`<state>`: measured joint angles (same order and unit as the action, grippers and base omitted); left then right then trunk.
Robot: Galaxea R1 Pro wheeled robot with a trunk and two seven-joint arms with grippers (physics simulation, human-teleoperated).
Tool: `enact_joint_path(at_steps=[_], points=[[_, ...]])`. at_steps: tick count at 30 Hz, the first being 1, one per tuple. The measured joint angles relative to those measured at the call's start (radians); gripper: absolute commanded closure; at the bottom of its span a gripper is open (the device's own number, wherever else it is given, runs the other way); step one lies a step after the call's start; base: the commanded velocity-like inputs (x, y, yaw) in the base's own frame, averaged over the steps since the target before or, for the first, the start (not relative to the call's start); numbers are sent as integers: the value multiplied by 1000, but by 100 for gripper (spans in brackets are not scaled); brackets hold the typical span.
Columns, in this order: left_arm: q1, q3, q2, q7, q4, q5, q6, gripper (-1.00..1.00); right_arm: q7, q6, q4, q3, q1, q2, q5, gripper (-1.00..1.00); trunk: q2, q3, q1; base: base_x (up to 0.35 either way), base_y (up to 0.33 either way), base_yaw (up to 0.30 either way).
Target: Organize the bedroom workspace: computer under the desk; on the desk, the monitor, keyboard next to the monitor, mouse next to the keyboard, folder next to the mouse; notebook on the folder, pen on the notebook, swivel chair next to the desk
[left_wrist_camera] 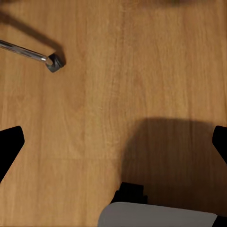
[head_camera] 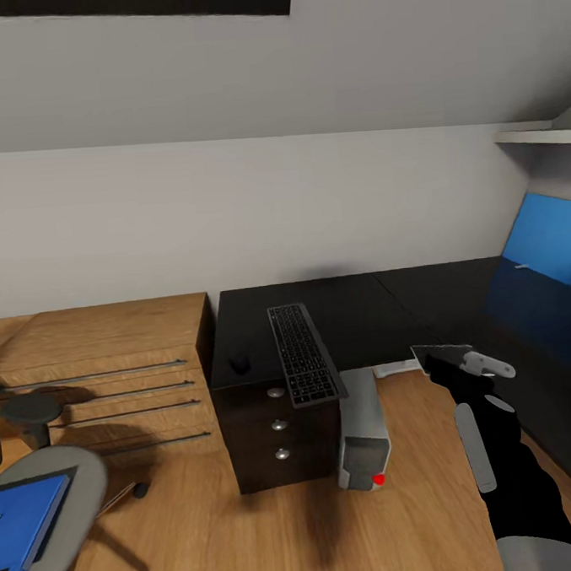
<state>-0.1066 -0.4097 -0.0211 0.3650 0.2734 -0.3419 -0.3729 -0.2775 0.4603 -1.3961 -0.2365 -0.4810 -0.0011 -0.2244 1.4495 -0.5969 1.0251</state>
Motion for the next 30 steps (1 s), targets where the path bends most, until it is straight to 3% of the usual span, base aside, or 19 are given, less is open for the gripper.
enact_joint_path(at_steps=[12, 14, 15, 16, 20, 23, 28, 30], points=[[0, 0, -9, 4, 9, -2, -3, -100, 1, 3, 1, 0, 0, 2, -13, -100, 0, 0, 0, -1, 6, -9], [0, 2, -10, 4, 9, -2, -3, -100, 4, 4, 11, 1, 0, 7, -34, -100, 7, -3, 4, 0, 0, 0], [0, 5, -10, 6, 9, -2, -3, -100, 8, 1, 59, 0, 0, 15, -140, -100, 14, -6, 8, 0, 0, 0], [0, 5, -10, 7, 9, -2, -3, -100, 8, 0, 66, -2, 0, 16, -162, -100, 21, -9, 11, 0, 0, 0], [0, 4, -11, 8, 10, -2, -4, -100, 8, -3, 82, -9, 0, 15, -316, -100, 49, -22, 27, 0, 0, 0], [0, 3, -11, 8, 10, -2, -4, -100, 8, -3, 85, -11, 0, 14, -388, -100, 70, -31, 38, 0, 0, 0], [0, 3, -11, 8, 11, -2, -26, -100, 5, -1, 90, -21, 0, 14, -437, -100, 105, -47, 57, 0, 0, 0], [0, 3, -11, 6, 11, -3, -58, -100, 4, 1, 93, -47, 0, 15, -451, -100, 119, -53, 65, 0, 0, 0]])
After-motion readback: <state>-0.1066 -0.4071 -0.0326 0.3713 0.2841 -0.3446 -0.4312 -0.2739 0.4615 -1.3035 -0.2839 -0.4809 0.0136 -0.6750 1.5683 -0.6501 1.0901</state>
